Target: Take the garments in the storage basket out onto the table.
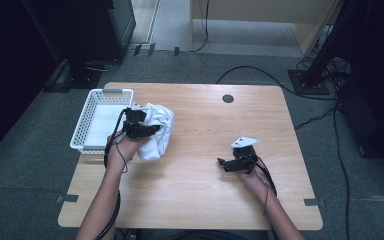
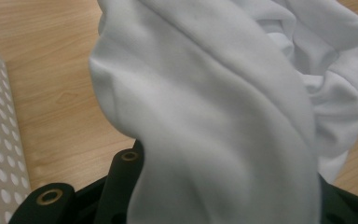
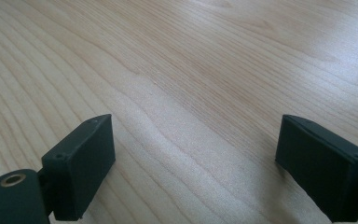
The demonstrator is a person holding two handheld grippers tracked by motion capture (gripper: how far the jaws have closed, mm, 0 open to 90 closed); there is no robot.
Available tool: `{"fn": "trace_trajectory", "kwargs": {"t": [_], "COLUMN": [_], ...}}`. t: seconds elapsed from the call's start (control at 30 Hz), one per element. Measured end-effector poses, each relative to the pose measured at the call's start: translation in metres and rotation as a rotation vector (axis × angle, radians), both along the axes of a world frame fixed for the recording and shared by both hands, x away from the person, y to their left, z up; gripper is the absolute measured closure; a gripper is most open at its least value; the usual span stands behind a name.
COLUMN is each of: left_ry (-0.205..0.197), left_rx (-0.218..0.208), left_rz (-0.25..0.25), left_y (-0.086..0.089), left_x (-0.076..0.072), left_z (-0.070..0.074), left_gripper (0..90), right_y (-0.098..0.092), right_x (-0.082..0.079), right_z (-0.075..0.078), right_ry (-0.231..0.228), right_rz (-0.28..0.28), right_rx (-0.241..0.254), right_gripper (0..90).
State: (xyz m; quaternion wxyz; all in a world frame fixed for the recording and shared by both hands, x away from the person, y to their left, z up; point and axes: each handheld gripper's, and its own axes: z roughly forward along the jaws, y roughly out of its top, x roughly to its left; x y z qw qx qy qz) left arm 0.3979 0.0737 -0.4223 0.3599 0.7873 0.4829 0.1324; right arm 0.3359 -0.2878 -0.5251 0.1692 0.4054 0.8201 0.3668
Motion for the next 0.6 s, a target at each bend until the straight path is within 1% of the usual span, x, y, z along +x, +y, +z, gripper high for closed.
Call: {"fn": "trace_trajectory", "kwargs": {"t": [0.07, 0.13, 0.23, 0.47, 0.53, 0.6], "left_ry": [0.008, 0.006, 0.010, 0.018, 0.026, 0.028], "left_rx": [-0.006, 0.004, -0.012, -0.004, -0.021, -0.026], "left_rz": [-0.003, -0.007, -0.009, -0.007, -0.012, -0.019], "left_y": [0.000, -0.002, -0.002, -0.006, -0.007, -0.009], "left_x": [-0.002, -0.005, -0.009, -0.018, -0.020, -0.023], "left_z": [-0.003, -0.005, -0.006, -0.012, -0.014, -0.017], "left_gripper": [64.7, 64.6, 64.6, 64.5, 64.4, 64.4], "right_y": [0.000, 0.000, 0.000, 0.000, 0.000, 0.000], "right_x": [0.000, 0.000, 0.000, 0.000, 0.000, 0.000], "right_z": [0.000, 0.000, 0.000, 0.000, 0.000, 0.000], "right_ry": [0.000, 0.001, 0.001, 0.001, 0.001, 0.000], "right_rz": [0.000, 0.000, 0.000, -0.001, -0.001, -0.001], "right_rx": [0.000, 0.000, 0.000, 0.001, 0.001, 0.001], "right_gripper": [12.0, 12.0, 12.0, 12.0, 12.0, 12.0]}}
